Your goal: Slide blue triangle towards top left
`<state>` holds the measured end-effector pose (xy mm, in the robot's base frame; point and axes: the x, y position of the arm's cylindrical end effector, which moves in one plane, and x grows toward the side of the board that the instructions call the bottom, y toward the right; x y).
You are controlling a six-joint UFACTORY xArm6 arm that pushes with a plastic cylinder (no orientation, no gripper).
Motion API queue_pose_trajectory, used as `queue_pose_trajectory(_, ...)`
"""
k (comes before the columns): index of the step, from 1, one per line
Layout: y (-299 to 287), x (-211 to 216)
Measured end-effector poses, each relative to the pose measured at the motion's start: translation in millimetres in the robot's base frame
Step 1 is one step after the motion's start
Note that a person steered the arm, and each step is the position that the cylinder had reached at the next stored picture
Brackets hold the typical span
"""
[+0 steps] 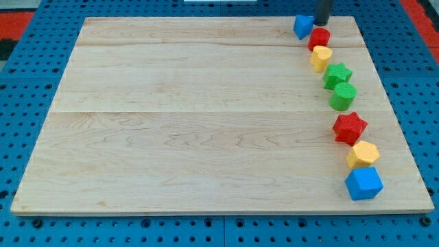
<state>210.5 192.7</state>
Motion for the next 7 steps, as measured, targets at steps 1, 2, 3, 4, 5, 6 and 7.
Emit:
queue_pose_trajectory(1,-24.3,9.3)
queue_pose_trajectory(2,-41.4,16.9)
queue_pose_trajectory(3,-47.1,14.2)
queue_pose_trajectory(4,-69.3,14.2)
queue_pose_trajectory(5,-86.0,14.6)
queue_pose_trajectory(6,-88.9,23.8)
queue_pose_trajectory(7,-88.9,43.3)
